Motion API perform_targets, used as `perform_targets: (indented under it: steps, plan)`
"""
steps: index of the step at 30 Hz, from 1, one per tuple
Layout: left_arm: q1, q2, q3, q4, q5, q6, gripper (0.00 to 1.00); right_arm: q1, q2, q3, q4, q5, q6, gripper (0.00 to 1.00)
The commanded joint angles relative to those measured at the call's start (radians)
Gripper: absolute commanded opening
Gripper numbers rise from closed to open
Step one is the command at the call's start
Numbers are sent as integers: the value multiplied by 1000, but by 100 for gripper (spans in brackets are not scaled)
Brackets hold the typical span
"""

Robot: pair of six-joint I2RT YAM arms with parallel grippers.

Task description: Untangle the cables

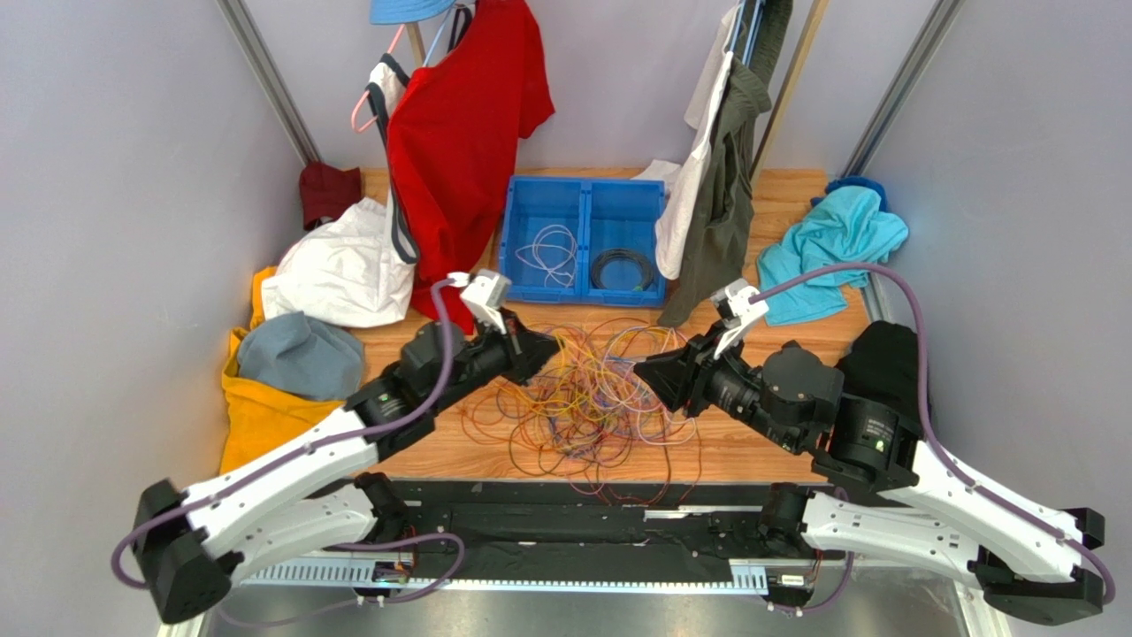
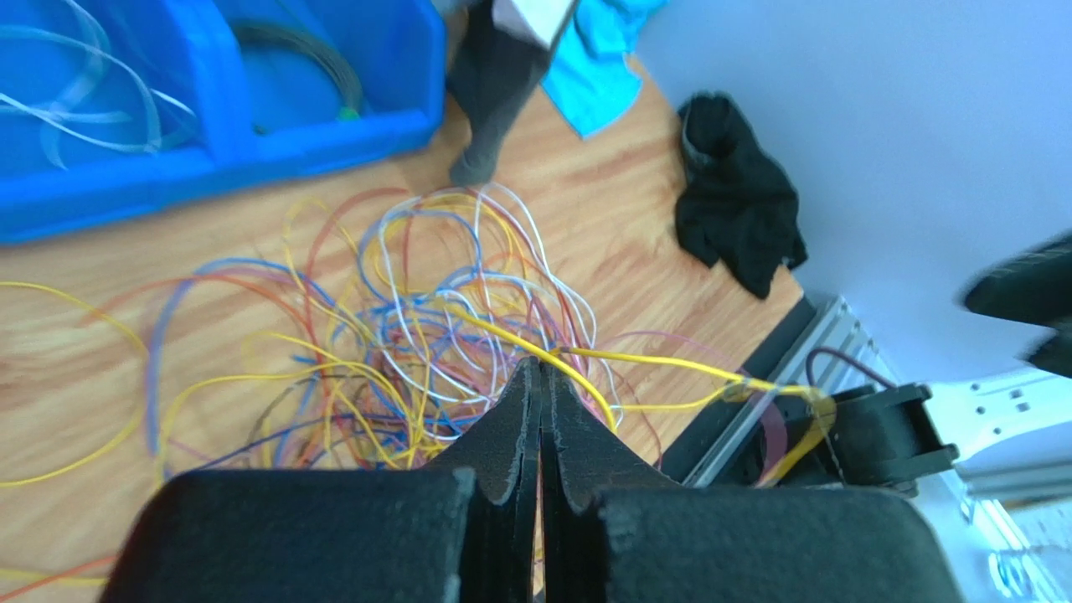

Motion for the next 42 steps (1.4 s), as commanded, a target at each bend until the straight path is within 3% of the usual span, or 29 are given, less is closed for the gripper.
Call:
perform_targets:
  steps: [1,4,7,12,19,27,38,40,42]
  plan:
    - [1,-182,90,-255,-148,64,0,1,-36,-20,12,31,18,41]
    - [1,-259,165,-401,-220,82,0,3,-49,-39,5,51,21,50]
    - [1,-273,284,-547,-276,111,0,3,-49,-59,-1,66,21,53]
    - [1,-103,601,-824,-328,177,0,3,-40,-94,17,55,27,54]
    - [-1,89,838,-923,-325,248,0,3,-47,-94,121,-30,6,57]
    - [-7,117,822,-888,-261,252,0,3,44,-15,291,-61,-78,62]
    - [-9,88,754,-853,-238,249,0,0,278,139,337,12,-207,61]
    - [-9,79,751,-850,-233,251,0,0,301,145,344,32,-210,58]
    - [-9,73,746,-850,-233,254,0,-3,316,145,347,45,-210,45]
